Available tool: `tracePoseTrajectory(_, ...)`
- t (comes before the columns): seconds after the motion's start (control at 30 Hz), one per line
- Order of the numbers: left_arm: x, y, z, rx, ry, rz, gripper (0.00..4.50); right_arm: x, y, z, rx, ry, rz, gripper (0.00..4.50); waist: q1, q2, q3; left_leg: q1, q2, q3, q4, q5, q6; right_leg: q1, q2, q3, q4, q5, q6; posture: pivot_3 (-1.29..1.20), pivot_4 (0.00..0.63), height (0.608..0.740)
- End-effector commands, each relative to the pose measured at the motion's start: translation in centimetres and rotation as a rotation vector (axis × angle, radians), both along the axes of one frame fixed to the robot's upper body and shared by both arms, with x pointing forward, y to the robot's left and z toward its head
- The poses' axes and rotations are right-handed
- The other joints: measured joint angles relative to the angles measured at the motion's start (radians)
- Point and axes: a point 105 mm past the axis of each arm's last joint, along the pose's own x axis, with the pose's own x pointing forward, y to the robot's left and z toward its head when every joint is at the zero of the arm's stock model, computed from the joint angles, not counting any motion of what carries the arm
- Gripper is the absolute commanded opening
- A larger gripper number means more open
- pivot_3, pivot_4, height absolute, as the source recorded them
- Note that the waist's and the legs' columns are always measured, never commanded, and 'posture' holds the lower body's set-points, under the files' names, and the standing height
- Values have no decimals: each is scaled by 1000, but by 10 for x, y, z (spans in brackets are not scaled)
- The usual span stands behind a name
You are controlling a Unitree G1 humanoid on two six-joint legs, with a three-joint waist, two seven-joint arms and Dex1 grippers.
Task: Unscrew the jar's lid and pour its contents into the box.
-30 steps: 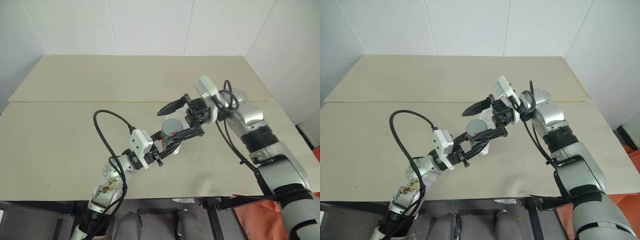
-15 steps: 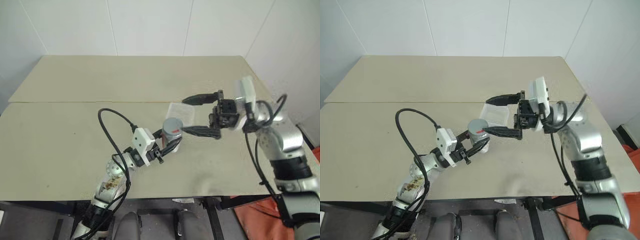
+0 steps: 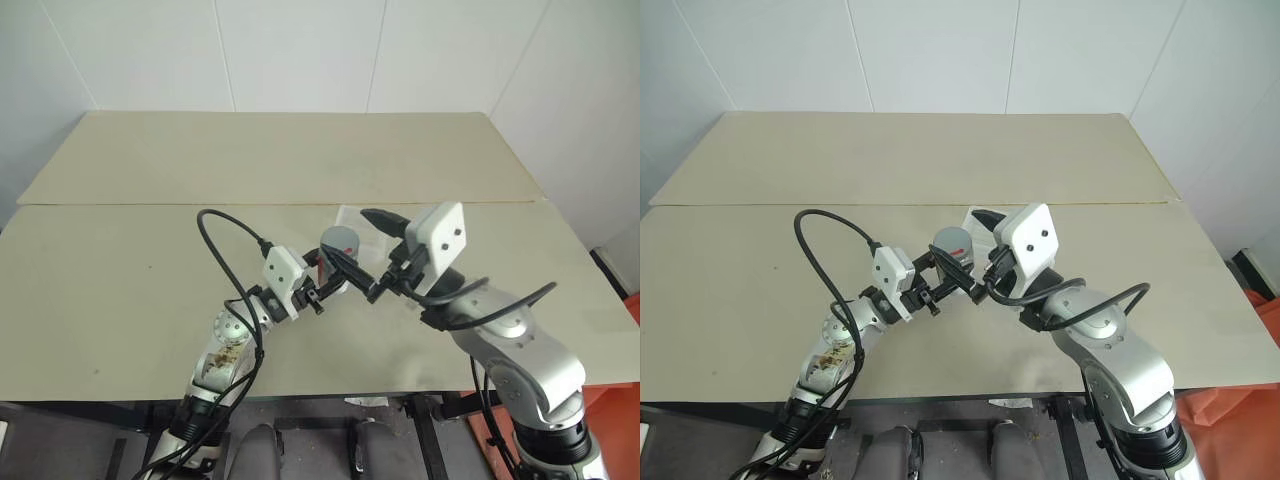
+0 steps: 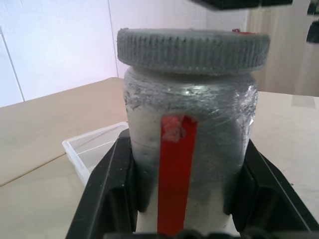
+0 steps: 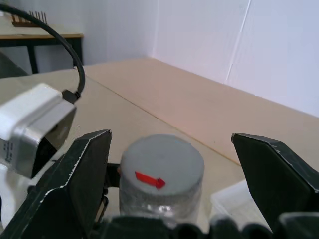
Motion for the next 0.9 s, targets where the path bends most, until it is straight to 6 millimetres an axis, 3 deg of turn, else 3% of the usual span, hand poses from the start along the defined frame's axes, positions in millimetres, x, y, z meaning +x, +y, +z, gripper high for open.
tracePoseTrajectory(0.03,-1,-5,14,-16,-67,-8,1928,-3,-2,7,2,-38,-5,4484,0,0,0,0,0,0,0,0,0,0,0,0,0,0,0,0,150,740)
tracePoseTrajectory(0.57,-5,-4,14,-32,-64,9,1928,10,12,0,33,-15,22,4484,-1,0,0,0,0,0,0,0,0,0,0,0,-1,0,0,0,150,740)
tracePoseTrajectory(0.67,-6,-5,14,-33,-62,7,1928,10,13,-1,30,-19,21,3918,-1,0,0,0,0,-1,0,0,0,0,0,0,-1,0,0,0,150,740)
tracePoseTrajectory(0.77,-6,-5,14,-30,-61,-2,1928,9,13,-2,26,-19,24,2840,-1,0,0,0,0,-1,0,0,0,0,0,0,-1,0,0,0,150,740)
tracePoseTrajectory(0.9,-6,-5,13,-27,-61,-8,1928,11,12,-4,10,-25,5,2773,-1,0,0,0,0,-1,0,0,0,0,0,0,-1,0,0,0,150,740)
